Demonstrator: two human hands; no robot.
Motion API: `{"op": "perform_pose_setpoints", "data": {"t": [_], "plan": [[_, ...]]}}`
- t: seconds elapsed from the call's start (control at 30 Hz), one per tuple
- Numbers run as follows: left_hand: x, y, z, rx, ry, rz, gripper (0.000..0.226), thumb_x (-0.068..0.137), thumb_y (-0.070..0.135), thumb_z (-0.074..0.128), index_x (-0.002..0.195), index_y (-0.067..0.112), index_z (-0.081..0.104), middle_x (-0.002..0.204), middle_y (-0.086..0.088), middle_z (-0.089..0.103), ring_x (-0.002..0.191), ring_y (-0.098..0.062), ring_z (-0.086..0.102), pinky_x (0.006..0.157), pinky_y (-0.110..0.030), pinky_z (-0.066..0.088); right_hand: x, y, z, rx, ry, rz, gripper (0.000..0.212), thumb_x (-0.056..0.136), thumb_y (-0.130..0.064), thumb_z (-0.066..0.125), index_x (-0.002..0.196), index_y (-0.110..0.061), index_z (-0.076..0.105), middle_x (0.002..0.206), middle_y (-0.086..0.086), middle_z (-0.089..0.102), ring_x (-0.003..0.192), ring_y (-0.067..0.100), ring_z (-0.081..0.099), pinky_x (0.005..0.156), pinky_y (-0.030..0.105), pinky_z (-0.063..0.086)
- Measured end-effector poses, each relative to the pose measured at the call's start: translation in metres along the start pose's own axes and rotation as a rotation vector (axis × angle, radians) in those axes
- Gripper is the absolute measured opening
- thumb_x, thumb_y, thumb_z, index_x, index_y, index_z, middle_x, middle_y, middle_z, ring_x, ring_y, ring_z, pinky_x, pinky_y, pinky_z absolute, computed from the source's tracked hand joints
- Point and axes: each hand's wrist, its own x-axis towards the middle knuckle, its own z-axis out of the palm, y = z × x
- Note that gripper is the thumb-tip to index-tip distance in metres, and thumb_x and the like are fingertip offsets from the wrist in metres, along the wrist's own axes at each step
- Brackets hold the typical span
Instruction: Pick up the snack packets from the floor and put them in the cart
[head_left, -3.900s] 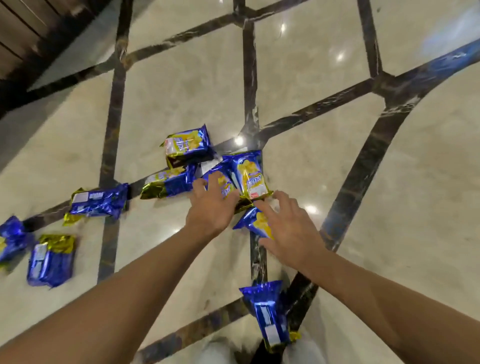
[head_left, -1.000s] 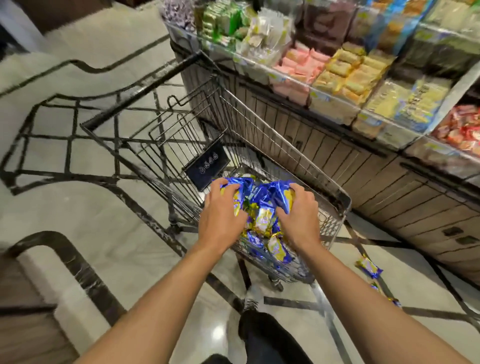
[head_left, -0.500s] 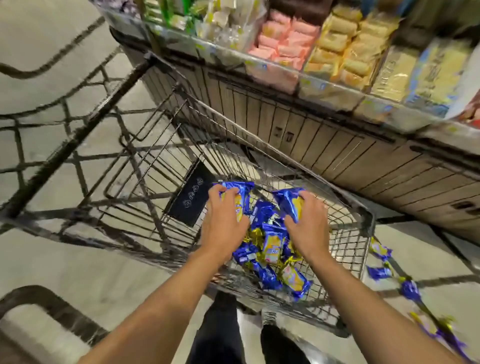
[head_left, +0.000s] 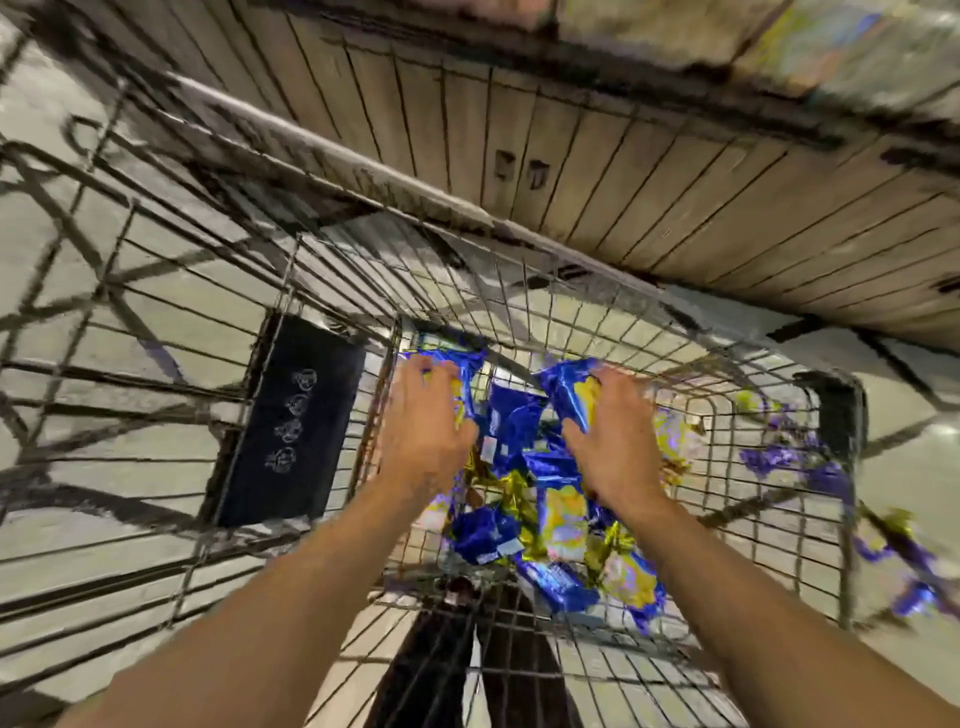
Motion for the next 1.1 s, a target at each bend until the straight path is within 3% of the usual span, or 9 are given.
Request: {"op": "perform_pose_setpoints", "data": {"t": [0.17, 0.3, 0.53, 0.77, 0.97, 1.1], "plan": [[0.041, -0.005, 0.043, 0.117, -0.080, 0.001, 0.061, 0.080, 0.029, 0.071, 0.133, 0.016, 0.044, 0.140, -0.011, 0.032, 0.127, -0.031, 0.035, 0.106, -0.041, 0.033, 0.024, 0.012, 0.041, -0.097, -0.038, 0.017, 0.072, 0.078, -0.028, 0.072, 0.139, -0.012, 0.037, 0.135, 0.013, 0.045, 0.120, 0.036, 0.045, 0.093, 0.048, 0.045], [0.058, -0.013, 0.071, 0.183, -0.090, 0.023, 0.065, 0.075, 0.030, 0.073, 0.131, 0.014, 0.045, 0.134, -0.013, 0.036, 0.119, -0.035, 0.044, 0.099, -0.046, 0.042, 0.033, 0.016, 0.059, -0.133, -0.043, 0.050, 0.070, 0.079, -0.030, 0.071, 0.138, -0.013, 0.037, 0.135, 0.014, 0.043, 0.120, 0.035, 0.044, 0.090, 0.046, 0.045], [0.054, -0.015, 0.064, 0.153, -0.018, 0.129, 0.057, 0.084, 0.043, 0.064, 0.131, 0.014, 0.049, 0.138, -0.012, 0.039, 0.122, -0.030, 0.041, 0.102, -0.045, 0.040, 0.034, 0.018, 0.053, -0.052, -0.002, 0.085, 0.062, 0.082, -0.043, 0.064, 0.137, -0.024, 0.043, 0.137, 0.006, 0.039, 0.123, 0.031, 0.038, 0.099, 0.048, 0.037], [0.002, 0.036, -0.010, 0.151, -0.021, 0.181, 0.051, 0.086, 0.035, 0.063, 0.131, 0.016, 0.049, 0.139, -0.011, 0.042, 0.127, -0.030, 0.039, 0.107, -0.046, 0.037, -0.015, 0.000, -0.025, 0.068, 0.139, 0.094, 0.053, 0.083, -0.035, 0.065, 0.129, -0.015, 0.049, 0.127, 0.008, 0.045, 0.117, 0.029, 0.042, 0.097, 0.044, 0.039], [-0.060, 0.138, -0.072, 0.218, 0.017, 0.426, 0.051, 0.080, 0.027, 0.068, 0.126, 0.012, 0.049, 0.126, -0.010, 0.050, 0.115, -0.031, 0.047, 0.096, -0.045, 0.043, -0.082, 0.007, -0.125, 0.089, 0.291, 0.055, 0.048, 0.078, -0.029, 0.066, 0.119, -0.012, 0.051, 0.117, 0.012, 0.050, 0.110, 0.033, 0.046, 0.094, 0.044, 0.042], [-0.107, 0.227, -0.078, 0.273, 0.033, 0.617, 0.042, 0.080, 0.030, 0.066, 0.114, 0.011, 0.050, 0.114, -0.013, 0.053, 0.103, -0.035, 0.051, 0.087, -0.047, 0.045, -0.132, 0.042, -0.190, 0.077, 0.407, 0.094, 0.057, 0.079, -0.030, 0.068, 0.129, -0.010, 0.048, 0.122, 0.011, 0.051, 0.112, 0.032, 0.046, 0.094, 0.043, 0.042]]}}
